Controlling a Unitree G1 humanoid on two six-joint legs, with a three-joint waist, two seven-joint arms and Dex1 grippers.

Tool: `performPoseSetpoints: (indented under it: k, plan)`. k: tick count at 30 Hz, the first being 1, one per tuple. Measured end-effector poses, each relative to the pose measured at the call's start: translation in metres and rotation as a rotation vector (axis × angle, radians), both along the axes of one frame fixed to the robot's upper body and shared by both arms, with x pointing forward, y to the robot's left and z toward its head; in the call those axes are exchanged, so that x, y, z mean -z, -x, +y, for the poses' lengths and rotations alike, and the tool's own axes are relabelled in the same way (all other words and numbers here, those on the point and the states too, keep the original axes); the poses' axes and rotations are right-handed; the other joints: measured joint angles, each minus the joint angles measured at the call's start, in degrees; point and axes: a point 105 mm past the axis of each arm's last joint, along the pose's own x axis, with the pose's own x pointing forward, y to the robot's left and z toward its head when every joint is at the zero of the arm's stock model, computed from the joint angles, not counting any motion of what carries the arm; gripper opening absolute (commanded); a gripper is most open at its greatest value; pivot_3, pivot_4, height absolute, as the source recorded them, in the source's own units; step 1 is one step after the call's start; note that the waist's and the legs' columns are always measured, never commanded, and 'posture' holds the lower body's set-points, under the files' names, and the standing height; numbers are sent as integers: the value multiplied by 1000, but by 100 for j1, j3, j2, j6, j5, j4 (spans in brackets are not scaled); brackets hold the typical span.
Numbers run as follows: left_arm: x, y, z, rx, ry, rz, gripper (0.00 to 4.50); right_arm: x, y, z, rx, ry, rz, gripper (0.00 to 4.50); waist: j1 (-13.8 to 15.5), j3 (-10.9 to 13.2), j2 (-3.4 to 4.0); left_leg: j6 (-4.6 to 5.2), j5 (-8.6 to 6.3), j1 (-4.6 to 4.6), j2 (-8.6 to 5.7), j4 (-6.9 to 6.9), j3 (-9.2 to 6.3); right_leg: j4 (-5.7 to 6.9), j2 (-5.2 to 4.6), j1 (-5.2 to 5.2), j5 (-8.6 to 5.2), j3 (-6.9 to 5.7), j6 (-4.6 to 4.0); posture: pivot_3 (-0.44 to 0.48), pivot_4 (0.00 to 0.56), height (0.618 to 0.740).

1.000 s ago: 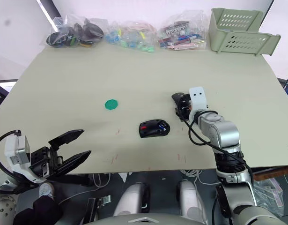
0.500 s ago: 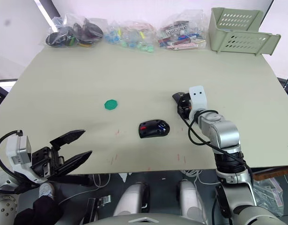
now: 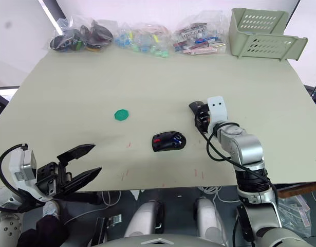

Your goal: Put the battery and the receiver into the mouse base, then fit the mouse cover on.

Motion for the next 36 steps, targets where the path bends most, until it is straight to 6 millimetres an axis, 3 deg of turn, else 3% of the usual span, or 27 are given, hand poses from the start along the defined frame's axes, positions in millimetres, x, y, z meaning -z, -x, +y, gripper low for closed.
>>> performPoseSetpoints:
  k: [9, 13, 24, 27, 30, 33, 36]
  plan:
    - [3, 1, 4, 1, 3, 1, 4500, 0, 0, 0, 1, 0, 0, 3719, 0, 0, 0, 0, 0, 0, 0, 0, 0, 0, 0, 0, 0, 0, 0, 0, 150, 740]
    - [3, 1, 4, 2, 3, -1, 4500, 0, 0, 0, 1, -1, 0, 2570, 0, 0, 0, 0, 0, 0, 0, 0, 0, 0, 0, 0, 0, 0, 0, 0, 150, 740]
    - [9, 2, 7, 4, -5, 3, 4500, -6, 2, -2, -28, 29, -23, 2570, 1, 0, 0, 0, 0, 0, 1, 0, -1, -1, -1, 0, 0, 1, 0, 0, 150, 740]
    - [11, 2, 8, 2, -1, 10, 4500, -12, 6, -2, -110, 70, -50, 2570, 1, 1, 0, 0, 0, 0, 1, 0, -1, -2, -2, -1, 0, 1, 1, 0, 150, 740]
    - [12, 2, 9, 2, 2, 13, 4500, -27, 19, 6, -310, 103, -70, 2570, 2, 7, 3, 0, 0, 0, 1, 0, -4, -4, -3, 0, -1, 2, 1, 0, 150, 740]
    - [10, -1, 9, 5, 4, 5, 4500, -65, 42, 23, -611, 104, -132, 2570, -5, 14, 5, 1, 0, 2, 3, 0, -8, -4, 1, 0, -5, 0, 10, 0, 150, 740]
    - [9, -2, 10, 11, -4, 9, 4500, -87, 58, 32, -811, 145, -155, 2570, -1, 14, 2, 1, 0, 3, 5, -1, -9, -4, 3, 1, -7, -6, 12, 0, 150, 740]
